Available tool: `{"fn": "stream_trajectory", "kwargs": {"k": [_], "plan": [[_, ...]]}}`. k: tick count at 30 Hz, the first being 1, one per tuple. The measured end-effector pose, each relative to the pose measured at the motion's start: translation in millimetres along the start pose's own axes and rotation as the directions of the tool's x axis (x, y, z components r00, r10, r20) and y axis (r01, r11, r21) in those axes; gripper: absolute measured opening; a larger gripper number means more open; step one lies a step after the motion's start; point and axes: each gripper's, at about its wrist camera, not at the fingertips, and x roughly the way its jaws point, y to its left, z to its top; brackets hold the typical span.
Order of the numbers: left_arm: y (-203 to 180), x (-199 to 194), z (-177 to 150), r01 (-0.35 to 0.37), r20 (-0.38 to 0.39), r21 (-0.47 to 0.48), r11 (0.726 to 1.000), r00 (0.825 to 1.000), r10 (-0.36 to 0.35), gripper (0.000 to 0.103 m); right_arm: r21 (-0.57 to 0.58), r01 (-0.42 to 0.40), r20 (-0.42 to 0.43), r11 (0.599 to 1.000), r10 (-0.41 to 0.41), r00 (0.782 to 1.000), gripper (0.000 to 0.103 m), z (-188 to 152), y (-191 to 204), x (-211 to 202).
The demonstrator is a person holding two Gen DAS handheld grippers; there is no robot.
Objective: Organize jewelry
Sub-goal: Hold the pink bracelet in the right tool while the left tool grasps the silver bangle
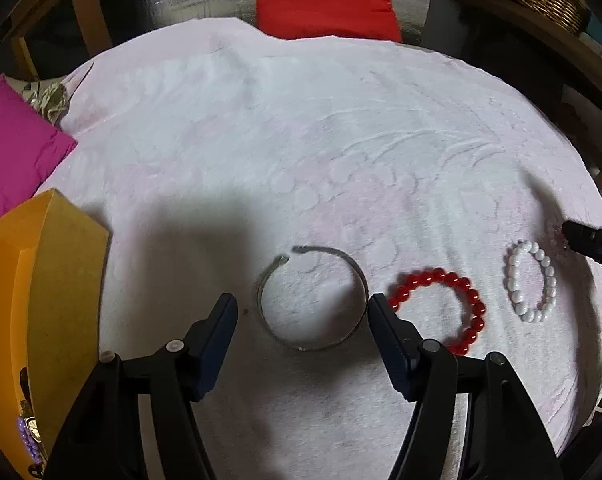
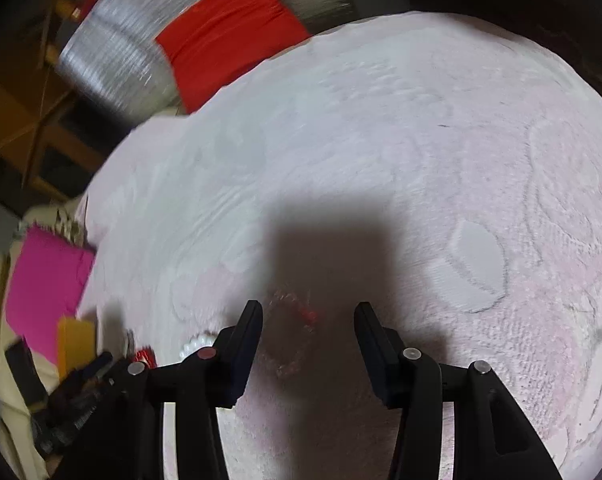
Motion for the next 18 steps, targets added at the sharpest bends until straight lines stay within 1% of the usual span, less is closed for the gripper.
{"fn": "stream_trajectory", "kwargs": {"k": [1, 2, 4, 5, 8, 10, 15, 18], "plan": [[1.1, -0.1, -0.1, 0.004, -0.002, -0.003, 1.000, 1.000, -0.004, 0.068, -0.044, 0.044, -0.002, 0.998, -0.044, 0.999, 0.027, -2.0, 5.9, 3.1], [1.2, -0.2, -0.8, 0.010, -0.004, -0.003, 1.000, 1.000, -0.010, 0.068, -0.083, 0.079, 0.004, 0.993, -0.079, 0.997, 0.026, -3.6, 10.6, 6.0], [-1.1, 2.7, -1.5, 0.010, -0.015, 0.019, 1.000, 1.000, -0.010, 0.068, -0.134, 0.123, 0.024, 0.983, -0.121, 0.992, 0.024, -5.6, 17.4, 7.6], [-0.8, 5.0, -1.0, 0.001, -0.021, 0.028, 1.000, 1.000, 0.000, 0.069, -0.151, 0.140, 0.031, 0.979, -0.137, 0.990, 0.022, -6.4, 19.8, 8.5], [2.8, 10.3, 0.7, -0.001, -0.038, 0.018, 1.000, 0.999, 0.002, 0.072, -0.184, 0.174, 0.049, 0.967, -0.168, 0.985, 0.021, -8.1, 24.5, 10.8], [6.3, 12.2, 2.1, 0.004, -0.040, 0.000, 1.000, 0.999, -0.004, 0.075, -0.199, 0.189, 0.058, 0.962, -0.181, 0.982, 0.022, -8.3, 26.0, 10.8], [8.9, 17.3, 3.4, 0.009, -0.046, -0.024, 1.000, 0.999, -0.010, 0.078, -0.177, 0.179, 0.053, 0.968, -0.172, 0.984, 0.023, -8.4, 22.6, 9.6], [13.7, 21.9, 5.1, 0.020, -0.055, -0.069, 0.997, 0.998, -0.024, 0.080, -0.170, 0.176, 0.055, 0.970, -0.169, 0.984, 0.023, -8.4, 21.4, 9.5]]}}
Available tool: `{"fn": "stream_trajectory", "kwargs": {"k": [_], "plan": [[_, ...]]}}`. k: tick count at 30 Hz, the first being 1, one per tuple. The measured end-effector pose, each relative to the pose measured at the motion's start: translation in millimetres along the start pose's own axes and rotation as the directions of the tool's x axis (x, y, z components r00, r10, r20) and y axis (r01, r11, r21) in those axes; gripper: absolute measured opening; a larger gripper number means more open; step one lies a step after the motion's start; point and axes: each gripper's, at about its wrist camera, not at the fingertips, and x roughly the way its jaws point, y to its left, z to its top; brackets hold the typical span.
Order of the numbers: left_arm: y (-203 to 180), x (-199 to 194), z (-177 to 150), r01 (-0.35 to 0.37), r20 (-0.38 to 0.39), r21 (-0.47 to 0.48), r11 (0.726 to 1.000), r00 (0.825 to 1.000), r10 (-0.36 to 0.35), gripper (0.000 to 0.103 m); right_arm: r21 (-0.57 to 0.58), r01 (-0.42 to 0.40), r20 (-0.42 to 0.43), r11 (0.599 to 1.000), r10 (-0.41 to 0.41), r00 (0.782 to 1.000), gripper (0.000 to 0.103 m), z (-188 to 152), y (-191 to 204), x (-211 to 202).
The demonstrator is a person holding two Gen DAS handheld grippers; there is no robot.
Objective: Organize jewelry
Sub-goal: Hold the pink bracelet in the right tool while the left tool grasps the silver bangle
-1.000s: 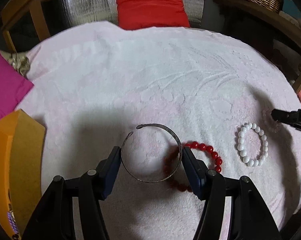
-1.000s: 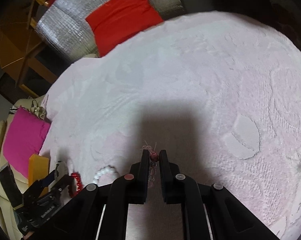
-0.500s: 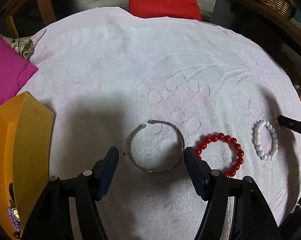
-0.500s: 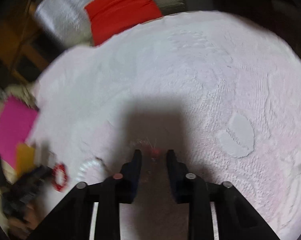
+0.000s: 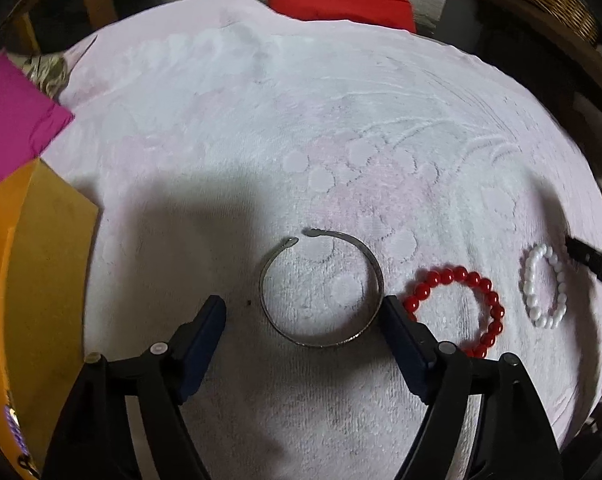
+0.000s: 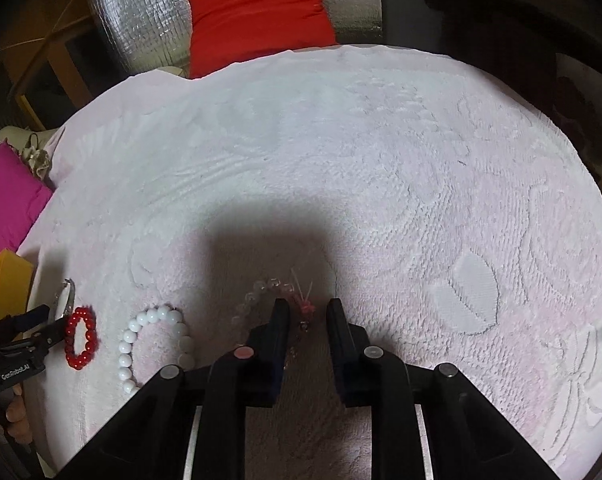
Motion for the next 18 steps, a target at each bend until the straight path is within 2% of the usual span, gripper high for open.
{"fn": "stream_trajectory", "kwargs": {"k": [6, 14, 18], "plan": [[2.8, 5.6, 0.4, -0.027, 0.009, -0.017, 0.999, 1.000, 0.027, 0.086, 0.013, -0.010, -0.002, 1.000, 0.010, 1.000, 0.023, 1.7, -1.8, 1.9], [10.8, 14.9, -4.9, -0.070, 0.010, -0.080, 0.994, 0.997, 0.071, 0.103, 0.003, 0.004, 0.000, 1.000, -0.004, 1.000, 0.024, -1.1, -0.9, 0.5], [16.9, 18.9, -6.1, -0.068, 0.008, -0.089, 0.994, 0.998, 0.069, 0.103, -0.025, 0.020, 0.006, 0.999, -0.020, 1.000, 0.024, -3.8, 3.4, -0.7]]}}
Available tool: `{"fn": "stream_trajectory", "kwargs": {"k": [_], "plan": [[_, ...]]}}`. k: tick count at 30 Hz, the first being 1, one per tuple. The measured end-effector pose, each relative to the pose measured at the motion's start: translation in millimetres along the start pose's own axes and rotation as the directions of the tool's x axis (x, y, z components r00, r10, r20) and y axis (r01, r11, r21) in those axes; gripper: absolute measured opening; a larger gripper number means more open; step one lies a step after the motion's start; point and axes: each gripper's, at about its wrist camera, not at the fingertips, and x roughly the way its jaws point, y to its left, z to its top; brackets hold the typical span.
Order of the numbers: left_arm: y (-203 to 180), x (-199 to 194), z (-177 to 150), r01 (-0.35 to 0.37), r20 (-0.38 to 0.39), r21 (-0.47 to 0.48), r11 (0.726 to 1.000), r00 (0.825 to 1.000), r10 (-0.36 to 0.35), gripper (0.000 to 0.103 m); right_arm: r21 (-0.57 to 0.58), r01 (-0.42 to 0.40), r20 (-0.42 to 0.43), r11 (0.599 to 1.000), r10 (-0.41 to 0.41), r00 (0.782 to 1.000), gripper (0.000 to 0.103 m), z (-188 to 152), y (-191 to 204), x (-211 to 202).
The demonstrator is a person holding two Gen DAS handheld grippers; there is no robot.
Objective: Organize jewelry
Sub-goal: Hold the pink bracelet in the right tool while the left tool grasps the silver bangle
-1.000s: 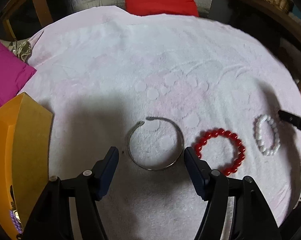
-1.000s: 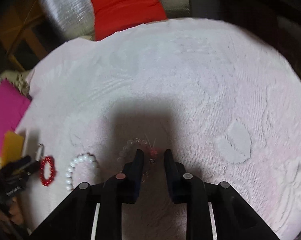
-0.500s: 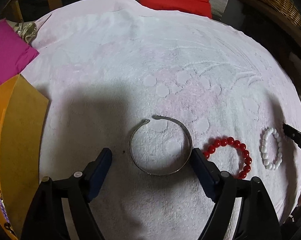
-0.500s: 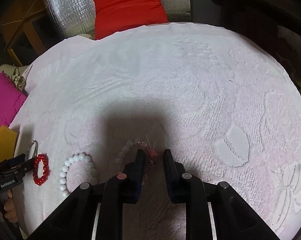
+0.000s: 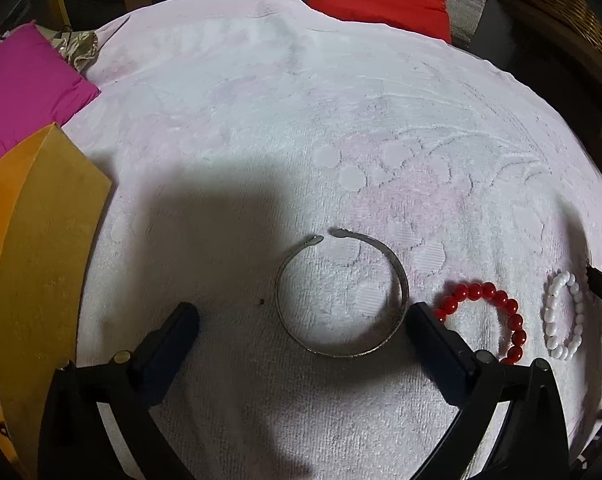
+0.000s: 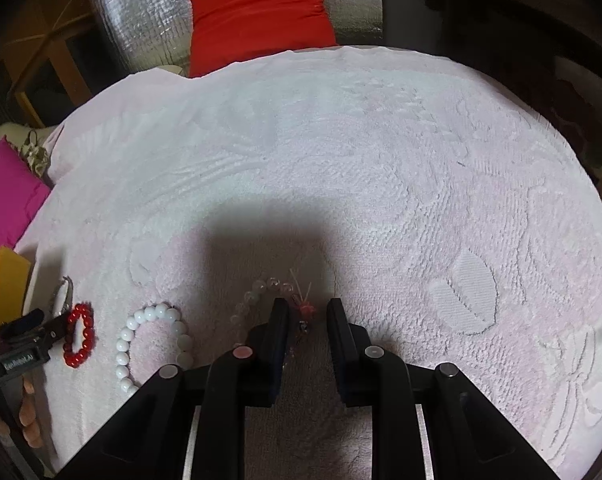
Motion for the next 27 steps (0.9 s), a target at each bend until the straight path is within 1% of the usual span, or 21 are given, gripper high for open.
{"fn": "stream_trajectory", "kwargs": {"k": [2, 7, 11, 16, 21, 27], "plan": [[1.2, 0.4, -0.1, 0.006, -0.005, -0.006, 1.000, 1.000, -0.006, 0.103, -0.011, 0.000, 0.003, 1.000, 0.000, 1.000, 0.024, -0.5, 0.3, -0.1], [2.0, 1.5, 0.0, 0.011, -0.011, -0.015, 1.000, 1.000, -0.011, 0.103, 0.012, -0.003, 0.020, 1.000, 0.003, 1.000, 0.024, -3.8, -0.6, -1.3], [-0.3, 5.1, 2.9, 0.007, -0.020, -0.037, 0.999, 1.000, -0.007, 0.103, 0.006, 0.020, 0.043, 1.000, -0.020, 0.999, 0.024, -6.8, 3.7, -2.5], [-0.7, 8.4, 5.4, 0.009, -0.020, -0.033, 0.999, 1.000, -0.010, 0.103, 0.018, 0.036, 0.049, 0.999, -0.037, 0.998, 0.025, -6.9, 5.8, -3.3], [0.8, 6.3, 7.0, 0.020, -0.025, -0.013, 1.000, 0.999, -0.020, 0.103, 0.014, 0.083, 0.043, 0.996, -0.084, 0.996, 0.025, -4.9, 12.1, -1.9], [2.0, 4.3, 8.6, 0.027, -0.023, 0.004, 1.000, 0.999, -0.027, 0.103, -0.028, 0.123, 0.034, 0.992, -0.122, 0.992, 0.024, -4.1, 18.5, -2.4]]}}
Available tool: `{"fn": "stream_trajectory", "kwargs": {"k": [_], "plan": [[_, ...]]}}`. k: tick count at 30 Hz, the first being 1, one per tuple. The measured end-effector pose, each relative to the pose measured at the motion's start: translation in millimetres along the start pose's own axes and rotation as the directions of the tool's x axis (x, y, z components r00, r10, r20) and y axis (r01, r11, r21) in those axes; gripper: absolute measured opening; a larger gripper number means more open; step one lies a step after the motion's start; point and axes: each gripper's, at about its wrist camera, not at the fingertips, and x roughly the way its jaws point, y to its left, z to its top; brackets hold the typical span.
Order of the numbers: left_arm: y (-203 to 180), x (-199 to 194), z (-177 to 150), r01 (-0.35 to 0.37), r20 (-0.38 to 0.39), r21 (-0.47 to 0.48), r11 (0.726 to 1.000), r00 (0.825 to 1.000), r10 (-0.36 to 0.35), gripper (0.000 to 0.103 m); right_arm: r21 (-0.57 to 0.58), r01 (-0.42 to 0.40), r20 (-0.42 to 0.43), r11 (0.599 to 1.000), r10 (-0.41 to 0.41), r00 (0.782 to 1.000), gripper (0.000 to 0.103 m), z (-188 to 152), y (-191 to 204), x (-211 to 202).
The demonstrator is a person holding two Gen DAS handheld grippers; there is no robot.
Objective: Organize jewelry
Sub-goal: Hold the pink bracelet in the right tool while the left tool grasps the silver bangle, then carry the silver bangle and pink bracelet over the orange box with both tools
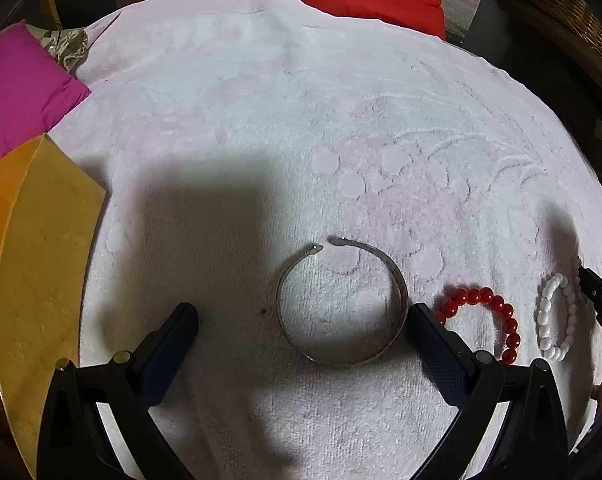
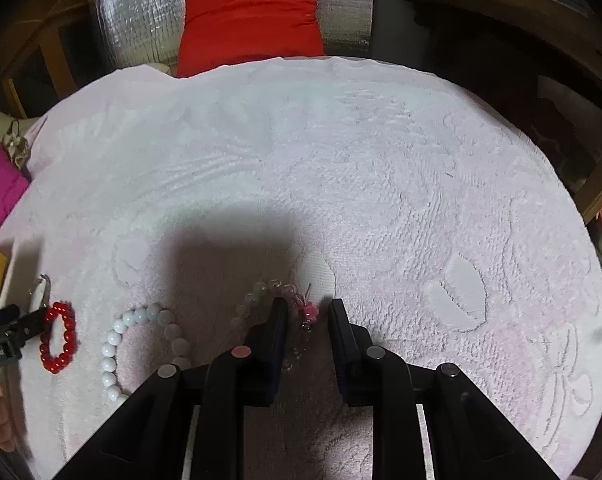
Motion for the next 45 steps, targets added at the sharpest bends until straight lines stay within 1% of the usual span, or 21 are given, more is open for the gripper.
{"fn": "stream_trajectory", "kwargs": {"k": [1, 3, 4, 5, 6, 7, 8, 10, 11, 18, 20, 21, 27, 31, 34, 38, 41, 45], "plan": [[0.8, -0.2, 0.4, -0.003, 0.007, 0.000, 1.000, 1.000, 0.003, 0.103, 0.002, 0.000, 0.002, 1.000, 0.000, 1.000, 0.024, 0.1, -0.2, -0.3], [0.6, -1.8, -1.1, 0.002, 0.019, 0.003, 1.000, 1.000, -0.002, 0.098, 0.005, 0.001, 0.013, 1.000, -0.001, 1.000, 0.022, -1.5, -0.2, -1.4], [-0.8, -2.9, -0.4, 0.010, 0.024, 0.006, 1.000, 1.000, -0.010, 0.091, 0.003, 0.004, 0.021, 1.000, -0.004, 1.000, 0.022, -2.5, 0.6, -2.2], [-2.4, -5.2, 1.2, 0.023, 0.033, 0.010, 1.000, 0.999, -0.023, 0.081, 0.000, 0.005, 0.024, 1.000, -0.005, 1.000, 0.021, -2.7, 1.3, -3.0], [-4.1, -7.7, 2.8, 0.036, 0.039, 0.016, 0.999, 0.999, -0.037, 0.076, 0.001, 0.002, 0.023, 1.000, -0.002, 1.000, 0.020, -2.5, 1.4, -3.6], [-7.3, -9.1, 3.8, 0.056, 0.046, 0.028, 0.998, 0.997, -0.057, 0.066, 0.008, -0.007, 0.019, 1.000, 0.006, 1.000, 0.019, -1.6, 0.0, -4.6], [-10.6, -10.7, 3.5, 0.061, 0.050, 0.036, 0.998, 0.997, -0.062, 0.063, 0.021, -0.017, 0.015, 1.000, 0.016, 1.000, 0.018, -2.6, -0.9, -6.6], [-17.0, -12.1, 3.4, 0.046, 0.062, 0.056, 0.997, 0.997, -0.049, 0.063, 0.057, -0.049, -0.003, 0.997, 0.050, 0.999, 0.015, -0.6, -7.0, -7.5], [-18.4, -12.4, 4.2, 0.044, 0.068, 0.063, 0.997, 0.997, -0.048, 0.063, 0.065, -0.066, -0.007, 0.996, 0.067, 0.998, 0.011, 0.3, -9.2, -7.5], [-18.7, -19.7, 2.7, 0.083, 0.089, 0.065, 0.994, 0.992, -0.089, 0.063, 0.126, -0.152, -0.006, 0.980, 0.154, 0.988, 0.011, 1.9, -28.8, -11.5], [-19.1, -27.3, 0.6, 0.094, 0.107, 0.070, 0.993, 0.989, -0.101, 0.063, 0.152, -0.178, 0.015, 0.972, 0.178, 0.984, 0.010, 3.0, -38.0, -16.5], [-20.5, -30.9, 0.1, 0.092, 0.117, 0.074, 0.993, 0.988, -0.101, 0.063, 0.172, -0.203, 0.032, 0.964, 0.201, 0.979, 0.010, 3.4, -44.6, -20.3], [-20.3, -53.2, -5.2, 0.052, 0.177, 0.089, 0.995, 0.982, -0.067, 0.063, 0.225, -0.276, 0.081, 0.934, 0.265, 0.961, 0.010, 7.0, -63.4, -26.1], [-21.3, -68.4, -7.3, 0.024, 0.216, 0.093, 0.995, 0.975, -0.043, 0.063, 0.255, -0.339, 0.115, 0.906, 0.319, 0.941, 0.010, 10.6, -71.6, -29.6], [-23.1, -82.3, -11.3, 0.009, 0.251, 0.103, 0.995, 0.967, -0.035, 0.063, 0.257, -0.355, 0.137, 0.899, 0.329, 0.934, 0.010, 11.9, -72.0, -34.2], [-19.0, -94.6, -15.7, 0.008, 0.284, 0.094, 0.996, 0.958, -0.035, 0.063, 0.269, -0.404, 0.165, 0.874, 0.372, 0.914, 0.010, 10.3, -74.5, -40.9], [-20.1, -102.3, -21.6, -0.004, 0.302, 0.087, 0.996, 0.953, -0.022, 0.063, 0.239, -0.423, 0.207, 0.874, 0.380, 0.902, 0.010, 10.5, -69.3, -51.0], [-21.9, -104.2, -28.7, -0.025, 0.304, 0.084, 0.996, 0.953, -0.002, 0.063, 0.226, -0.434, 0.203, 0.872, 0.394, 0.897, 0.010, 10.1, -59.2, -51.7]]}}
